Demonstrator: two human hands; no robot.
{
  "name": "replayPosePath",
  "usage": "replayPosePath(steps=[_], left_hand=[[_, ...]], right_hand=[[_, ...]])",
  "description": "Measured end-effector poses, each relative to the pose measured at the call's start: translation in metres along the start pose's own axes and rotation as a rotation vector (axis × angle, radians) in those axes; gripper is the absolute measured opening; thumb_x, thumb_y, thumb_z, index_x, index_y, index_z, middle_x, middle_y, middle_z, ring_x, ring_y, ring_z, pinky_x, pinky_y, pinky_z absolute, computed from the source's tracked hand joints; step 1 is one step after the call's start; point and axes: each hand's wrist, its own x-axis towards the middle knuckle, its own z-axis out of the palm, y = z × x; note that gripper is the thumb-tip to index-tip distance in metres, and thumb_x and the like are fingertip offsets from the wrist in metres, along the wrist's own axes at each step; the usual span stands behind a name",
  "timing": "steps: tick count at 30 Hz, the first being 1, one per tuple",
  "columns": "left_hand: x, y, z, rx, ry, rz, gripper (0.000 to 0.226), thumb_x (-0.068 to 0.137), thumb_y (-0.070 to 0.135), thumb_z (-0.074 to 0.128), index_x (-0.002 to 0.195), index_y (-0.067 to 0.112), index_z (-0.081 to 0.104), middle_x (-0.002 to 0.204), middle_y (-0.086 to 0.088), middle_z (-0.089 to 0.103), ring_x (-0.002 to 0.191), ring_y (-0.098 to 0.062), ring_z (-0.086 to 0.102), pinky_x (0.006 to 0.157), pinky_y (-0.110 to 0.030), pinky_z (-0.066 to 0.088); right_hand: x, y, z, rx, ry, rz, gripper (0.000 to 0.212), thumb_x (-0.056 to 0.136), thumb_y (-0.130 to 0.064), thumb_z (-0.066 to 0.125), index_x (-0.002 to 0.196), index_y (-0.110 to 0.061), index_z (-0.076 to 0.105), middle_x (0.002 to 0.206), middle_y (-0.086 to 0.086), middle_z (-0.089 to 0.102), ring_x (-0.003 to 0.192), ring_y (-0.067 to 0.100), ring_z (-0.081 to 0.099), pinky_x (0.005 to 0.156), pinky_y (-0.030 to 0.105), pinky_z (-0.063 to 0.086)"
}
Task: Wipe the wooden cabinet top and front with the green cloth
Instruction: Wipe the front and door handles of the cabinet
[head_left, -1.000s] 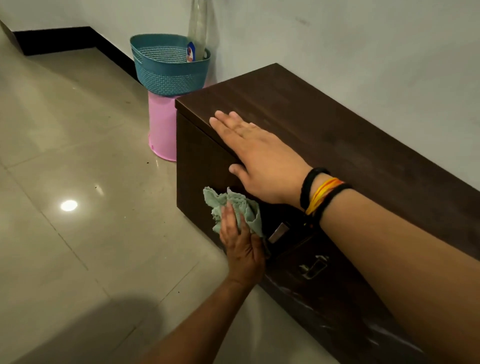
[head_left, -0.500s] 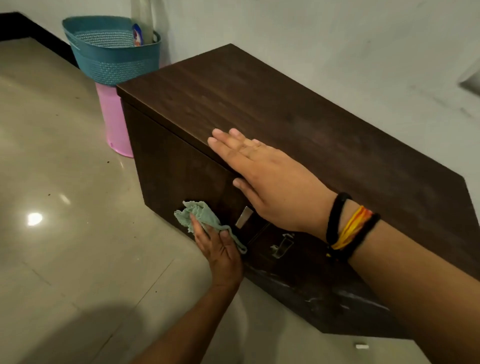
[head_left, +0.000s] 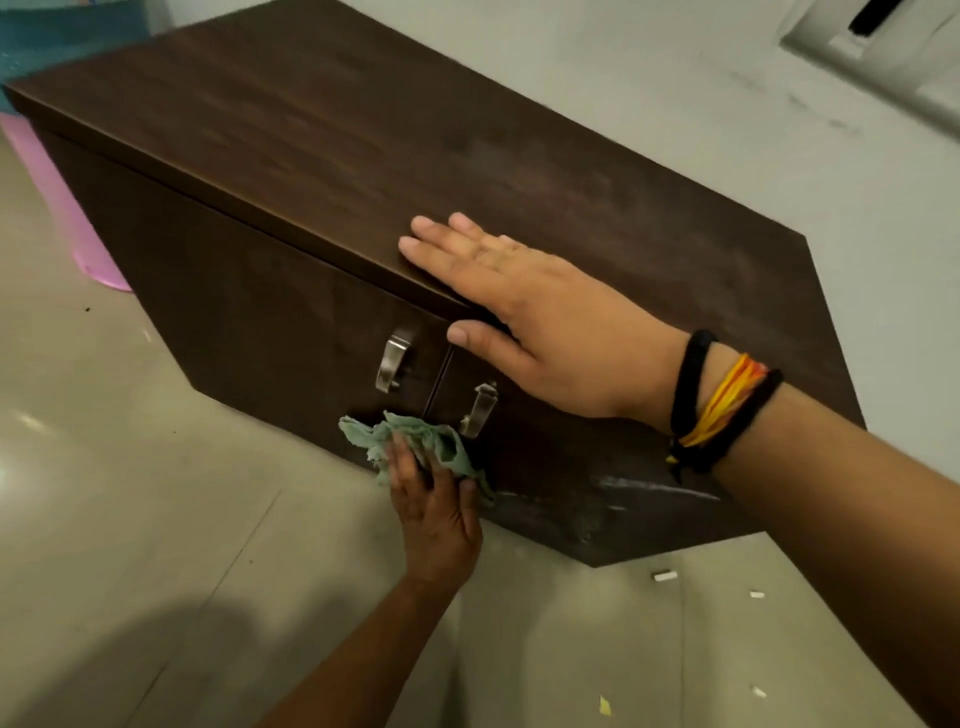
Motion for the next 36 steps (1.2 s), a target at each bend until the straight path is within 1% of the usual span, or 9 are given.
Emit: replayPosePath(steps=[3, 7, 12, 16, 20, 25, 29, 33, 36], left_hand=[[-0.018, -0.015, 0.009, 0.142, -0.058, 0.312, 0.056, 0.100, 0.036, 0.046, 0.151, 0.013, 0.036, 0.167, -0.011, 0.006, 0.152, -0.039, 0.009, 0.117, -0.059, 0.023], [0.001, -0.036, 0.009, 0.246, 0.041, 0.617, 0.069, 0.083, 0.030, 0.067, 0.147, 0.026, 0.040, 0.162, 0.000, 0.022, 0.153, -0.025, 0.014, 0.113, -0.053, 0.024], [0.042, -0.007, 0.003, 0.295, 0.110, 0.977, 0.056, 0.093, 0.038, 0.050, 0.148, 0.038, 0.036, 0.156, 0.011, 0.030, 0.143, -0.016, 0.025, 0.119, -0.038, 0.013], [0.048, 0.011, -0.005, 0.326, 0.143, 1.002, 0.051, 0.098, 0.042, 0.043, 0.148, 0.039, 0.036, 0.163, 0.010, 0.019, 0.149, -0.016, 0.018, 0.118, -0.035, 0.013], [0.058, 0.054, 0.004, 0.259, 0.191, 1.051, 0.070, 0.094, 0.051, 0.050, 0.157, 0.037, 0.022, 0.151, 0.014, 0.031, 0.134, -0.014, 0.030, 0.112, -0.036, 0.019], [0.032, 0.023, 0.004, 0.317, 0.138, 0.963, 0.067, 0.096, 0.043, 0.046, 0.158, 0.034, 0.023, 0.163, 0.009, 0.020, 0.128, -0.018, 0.038, 0.105, -0.039, 0.022], [0.065, 0.048, 0.008, 0.364, 0.127, 1.281, 0.048, 0.091, 0.043, 0.053, 0.138, 0.035, 0.056, 0.160, -0.003, 0.030, 0.151, -0.022, 0.017, 0.114, -0.035, 0.019], [0.051, 0.042, 0.003, 0.382, 0.149, 1.144, 0.060, 0.091, 0.046, 0.053, 0.149, 0.039, 0.041, 0.150, 0.008, 0.037, 0.126, -0.017, 0.039, 0.112, -0.040, 0.020], [0.039, 0.042, 0.017, 0.520, 0.020, 1.394, 0.044, 0.081, 0.040, 0.065, 0.124, 0.033, 0.070, 0.135, 0.002, 0.047, 0.111, -0.021, 0.044, 0.098, -0.036, 0.030]], right_hand=[[-0.011, 0.005, 0.000, -0.014, -0.002, -0.005, 0.061, 0.105, -0.029, 0.043, 0.160, -0.026, 0.015, 0.168, -0.007, 0.010, 0.154, 0.010, 0.003, 0.126, 0.036, 0.010], [-0.036, 0.015, 0.001, -0.058, 0.019, 0.017, 0.061, 0.105, -0.032, 0.042, 0.160, -0.028, 0.015, 0.168, -0.009, 0.010, 0.154, 0.008, 0.004, 0.126, 0.035, 0.011], [-0.057, 0.022, 0.008, -0.136, 0.026, 0.029, 0.062, 0.104, -0.033, 0.040, 0.160, -0.028, 0.012, 0.168, -0.008, 0.008, 0.154, 0.012, 0.005, 0.125, 0.040, 0.016], [-0.060, 0.024, 0.005, -0.148, 0.017, 0.024, 0.062, 0.105, -0.033, 0.040, 0.160, -0.030, 0.011, 0.168, -0.010, 0.006, 0.154, 0.010, 0.003, 0.126, 0.038, 0.014], [-0.070, 0.032, 0.004, -0.065, 0.004, 0.047, 0.061, 0.104, -0.039, 0.039, 0.159, -0.035, 0.013, 0.167, -0.015, 0.006, 0.154, 0.008, -0.001, 0.126, 0.035, 0.008], [-0.108, 0.050, -0.002, -0.049, -0.030, 0.111, 0.063, 0.102, -0.048, 0.038, 0.159, -0.037, 0.011, 0.167, -0.017, 0.003, 0.154, 0.007, -0.005, 0.126, 0.034, 0.005], [-0.126, 0.057, 0.000, -0.016, 0.000, 0.134, 0.064, 0.101, -0.051, 0.040, 0.158, -0.035, 0.016, 0.167, -0.015, 0.008, 0.154, 0.007, -0.001, 0.126, 0.034, 0.007], [-0.139, 0.064, -0.001, -0.013, -0.010, 0.149, 0.063, 0.102, -0.052, 0.039, 0.158, -0.034, 0.018, 0.167, -0.014, 0.008, 0.154, 0.008, -0.001, 0.126, 0.034, 0.007], [-0.155, 0.069, 0.002, -0.060, 0.011, 0.172, 0.062, 0.102, -0.052, 0.036, 0.159, -0.034, 0.016, 0.168, -0.013, 0.008, 0.154, 0.010, 0.000, 0.125, 0.037, 0.009]])
